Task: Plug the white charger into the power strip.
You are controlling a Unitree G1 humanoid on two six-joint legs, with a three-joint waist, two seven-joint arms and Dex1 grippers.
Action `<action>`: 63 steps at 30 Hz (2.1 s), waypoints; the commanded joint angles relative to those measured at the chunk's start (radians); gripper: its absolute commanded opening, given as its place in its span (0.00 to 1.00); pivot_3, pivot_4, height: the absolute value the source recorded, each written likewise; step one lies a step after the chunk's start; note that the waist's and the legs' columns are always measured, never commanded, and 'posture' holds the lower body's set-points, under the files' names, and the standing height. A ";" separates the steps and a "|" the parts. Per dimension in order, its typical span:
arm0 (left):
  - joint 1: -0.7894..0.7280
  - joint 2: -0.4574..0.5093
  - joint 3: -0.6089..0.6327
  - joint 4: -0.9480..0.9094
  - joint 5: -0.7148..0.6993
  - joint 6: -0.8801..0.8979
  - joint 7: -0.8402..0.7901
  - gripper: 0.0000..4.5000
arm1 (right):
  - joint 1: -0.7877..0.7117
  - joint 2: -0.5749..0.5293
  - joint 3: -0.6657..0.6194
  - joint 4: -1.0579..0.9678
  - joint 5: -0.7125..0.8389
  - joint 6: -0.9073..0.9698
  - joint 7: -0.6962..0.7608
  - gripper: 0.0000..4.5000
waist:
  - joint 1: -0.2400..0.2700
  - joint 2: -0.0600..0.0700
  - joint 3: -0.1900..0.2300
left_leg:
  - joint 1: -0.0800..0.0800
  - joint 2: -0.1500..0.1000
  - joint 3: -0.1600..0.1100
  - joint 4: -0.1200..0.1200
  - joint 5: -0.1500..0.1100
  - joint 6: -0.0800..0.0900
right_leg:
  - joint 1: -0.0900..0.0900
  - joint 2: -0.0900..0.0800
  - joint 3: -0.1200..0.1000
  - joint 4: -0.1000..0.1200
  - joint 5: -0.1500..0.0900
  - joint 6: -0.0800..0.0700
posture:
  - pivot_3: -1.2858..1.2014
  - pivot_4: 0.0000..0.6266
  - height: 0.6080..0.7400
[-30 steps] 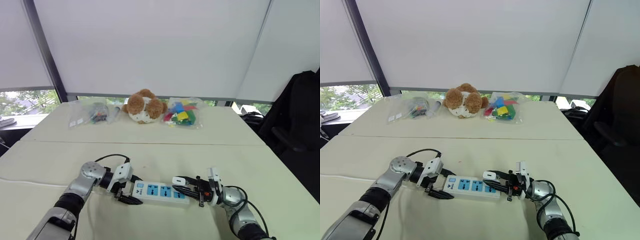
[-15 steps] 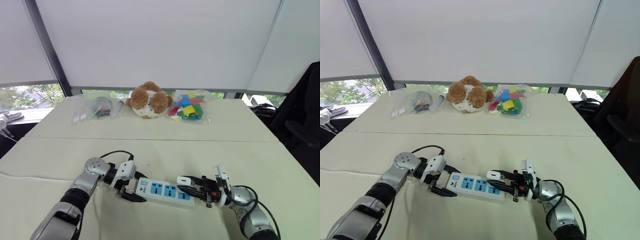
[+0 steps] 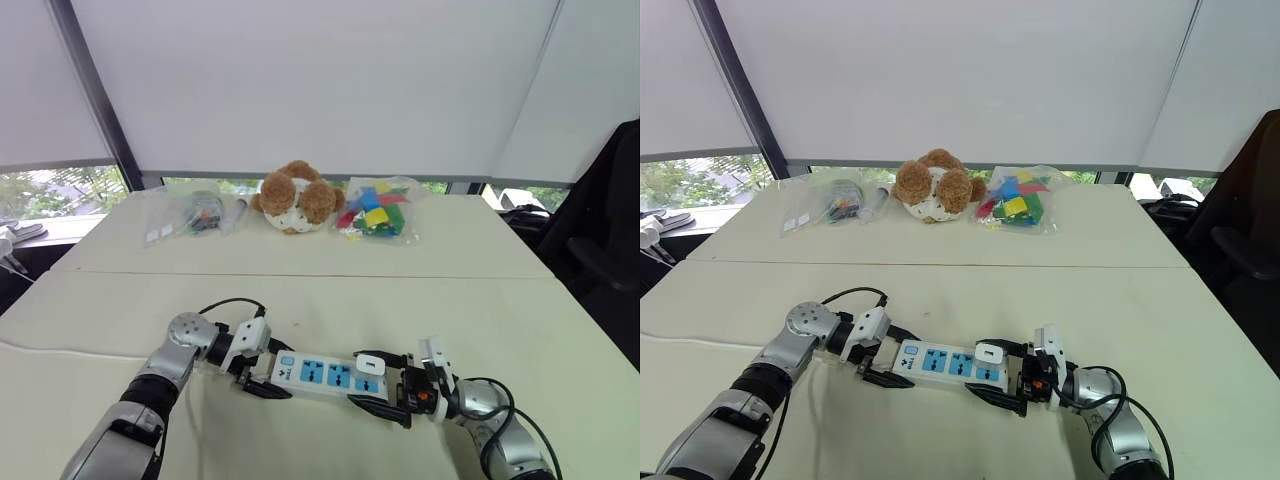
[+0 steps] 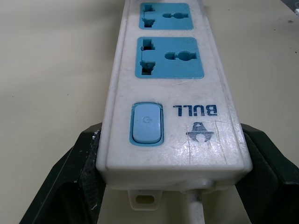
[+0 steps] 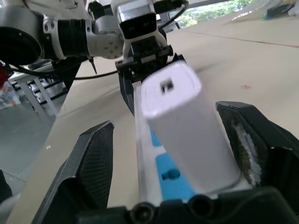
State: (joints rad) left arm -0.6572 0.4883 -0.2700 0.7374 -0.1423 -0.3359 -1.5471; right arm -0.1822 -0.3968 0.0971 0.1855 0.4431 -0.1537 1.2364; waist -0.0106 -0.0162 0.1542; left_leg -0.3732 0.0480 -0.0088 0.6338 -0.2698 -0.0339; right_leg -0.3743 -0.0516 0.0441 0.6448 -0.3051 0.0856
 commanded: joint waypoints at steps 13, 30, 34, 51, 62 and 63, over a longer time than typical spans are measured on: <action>-0.006 -0.035 -0.023 0.059 0.073 -0.013 0.048 0.68 | -0.064 -0.047 -0.039 -0.074 -0.011 0.067 -0.025 0.18 | 0.006 0.001 0.001 | -0.001 0.000 0.000 0.002 0.000 0.000 | 0.001 0.001 0.001 -0.001 0.000 0.000 | 0.52 0.24 0.99; -0.005 -0.052 -0.012 0.076 0.094 -0.027 0.086 0.68 | -0.091 -0.109 0.019 0.116 -0.084 0.098 0.083 0.19 | 0.023 0.001 0.000 | 0.000 0.000 0.000 0.004 0.000 0.000 | 0.004 0.001 0.003 -0.004 0.000 0.000 | 0.52 0.24 0.99; -0.001 -0.050 -0.014 0.069 0.099 -0.024 0.095 0.68 | -0.084 -0.117 0.048 0.170 -0.120 0.071 0.087 0.19 | 0.021 0.002 -0.003 | 0.001 -0.001 0.000 0.004 0.000 0.000 | 0.006 0.001 0.004 -0.008 0.001 -0.001 | 0.52 0.24 0.99; -0.009 -0.069 -0.001 0.103 0.120 -0.061 0.164 0.68 | -0.090 -0.128 -0.050 0.027 -0.023 0.140 0.016 0.49 | 0.024 0.001 -0.017 | 0.002 0.000 0.001 0.000 0.000 0.000 | 0.006 -0.014 0.005 -0.015 0.003 -0.006 | 0.52 0.24 0.99; -0.020 -0.101 0.016 0.120 0.100 -0.036 0.187 0.79 | 0.094 -0.231 -0.210 -0.496 0.154 0.356 -0.128 0.82 | 0.029 0.012 -0.009 | -0.010 -0.007 0.005 0.002 0.002 0.002 | 0.001 -0.020 -0.003 -0.018 0.004 -0.006 | 0.52 0.24 0.99; -0.018 -0.104 0.020 0.108 0.090 -0.017 0.180 0.91 | 0.127 -0.247 -0.236 -0.531 0.173 0.378 -0.140 0.83 | 0.026 0.011 -0.008 | -0.012 -0.008 0.005 0.002 0.002 0.002 | 0.001 -0.020 -0.003 -0.018 0.004 -0.006 | 0.52 0.24 0.99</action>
State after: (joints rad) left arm -0.6829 0.3843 -0.2492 0.8238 -0.0824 -0.3881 -1.4137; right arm -0.0804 -0.6195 -0.0781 -0.2701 0.5696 0.1942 1.1179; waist 0.0150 -0.0055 0.1463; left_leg -0.3873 0.0369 -0.0036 0.6370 -0.2680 -0.0316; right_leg -0.3732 -0.0719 0.0420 0.6274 -0.3010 0.0797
